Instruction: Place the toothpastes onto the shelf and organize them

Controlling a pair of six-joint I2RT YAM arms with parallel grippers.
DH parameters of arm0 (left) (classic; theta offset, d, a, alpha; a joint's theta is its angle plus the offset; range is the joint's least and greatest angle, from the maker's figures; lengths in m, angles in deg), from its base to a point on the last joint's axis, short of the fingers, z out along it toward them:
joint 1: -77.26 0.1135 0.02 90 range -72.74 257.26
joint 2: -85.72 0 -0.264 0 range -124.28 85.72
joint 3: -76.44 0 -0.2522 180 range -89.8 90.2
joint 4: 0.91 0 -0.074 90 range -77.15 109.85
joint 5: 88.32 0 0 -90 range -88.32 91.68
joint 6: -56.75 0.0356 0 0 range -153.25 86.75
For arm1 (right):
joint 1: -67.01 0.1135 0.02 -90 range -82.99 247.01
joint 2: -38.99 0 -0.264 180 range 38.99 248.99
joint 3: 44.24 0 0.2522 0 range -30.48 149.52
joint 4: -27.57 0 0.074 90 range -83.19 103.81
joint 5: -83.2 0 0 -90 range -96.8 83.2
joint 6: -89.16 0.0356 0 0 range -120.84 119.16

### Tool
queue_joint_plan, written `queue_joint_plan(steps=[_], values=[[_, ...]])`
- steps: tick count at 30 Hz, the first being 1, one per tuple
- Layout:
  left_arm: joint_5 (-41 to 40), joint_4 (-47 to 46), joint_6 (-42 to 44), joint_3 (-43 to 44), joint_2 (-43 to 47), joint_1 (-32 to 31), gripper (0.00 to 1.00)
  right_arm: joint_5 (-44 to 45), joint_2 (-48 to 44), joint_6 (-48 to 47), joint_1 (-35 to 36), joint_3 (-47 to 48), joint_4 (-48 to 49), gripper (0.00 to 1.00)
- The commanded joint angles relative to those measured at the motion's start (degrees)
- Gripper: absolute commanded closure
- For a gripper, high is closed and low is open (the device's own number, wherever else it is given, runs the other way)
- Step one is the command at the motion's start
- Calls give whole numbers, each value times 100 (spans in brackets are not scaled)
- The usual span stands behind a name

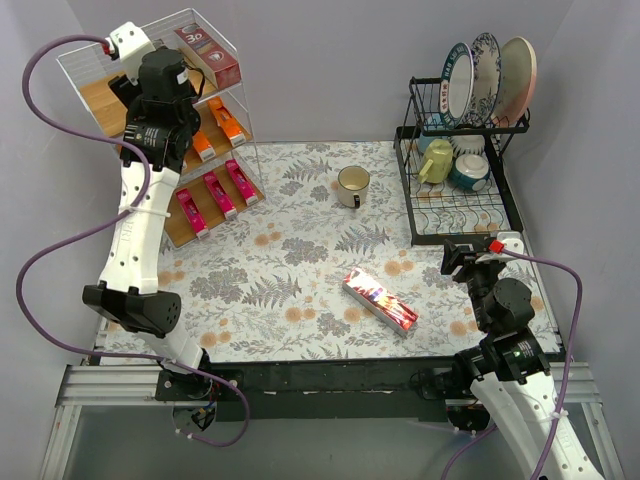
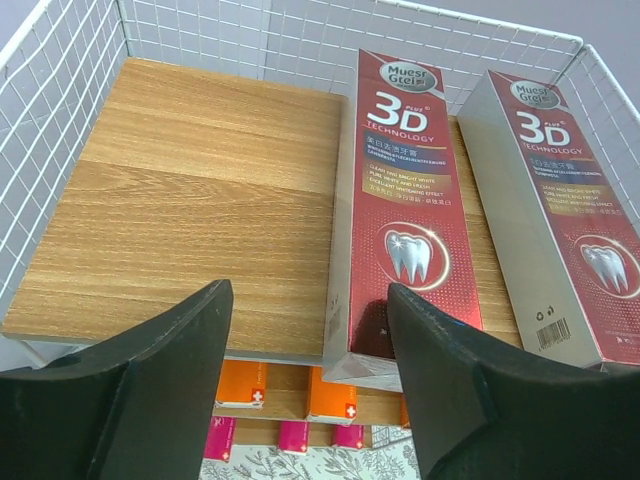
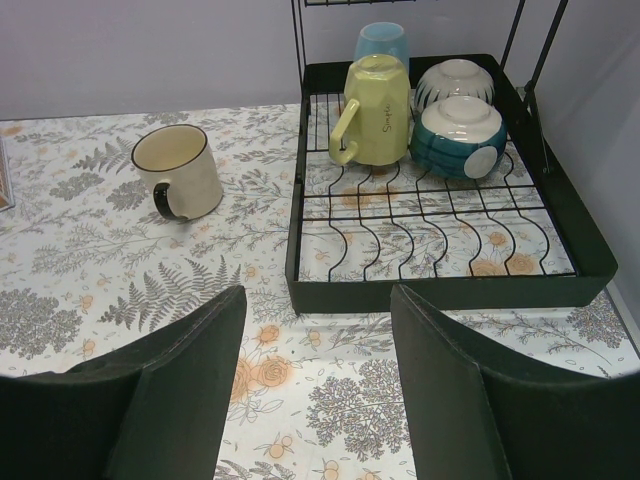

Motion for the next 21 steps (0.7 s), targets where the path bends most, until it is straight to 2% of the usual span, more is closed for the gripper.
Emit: queue_joint_plan(steps=[1,4,10,12,18,21], values=[[139,168,120,141,335,39,32,20,-79,-43,45,-66,308,32],[288,27,173,132,598,39,25,29,-71,-43,36,-57,299,32],[903,-35,279,71,1397,39,7,-15,-45,1,36,-13,229,32],[1279,-52,244,-208,1661,39,2,-94,8,71,36,83,150,32],[2195,-219,139,-1264,2891,39,2,-550,710,344,36,784,-648,28],[2748,-500,191,-2186,3656,39,2,-1110,1413,458,36,1285,-1325,26]])
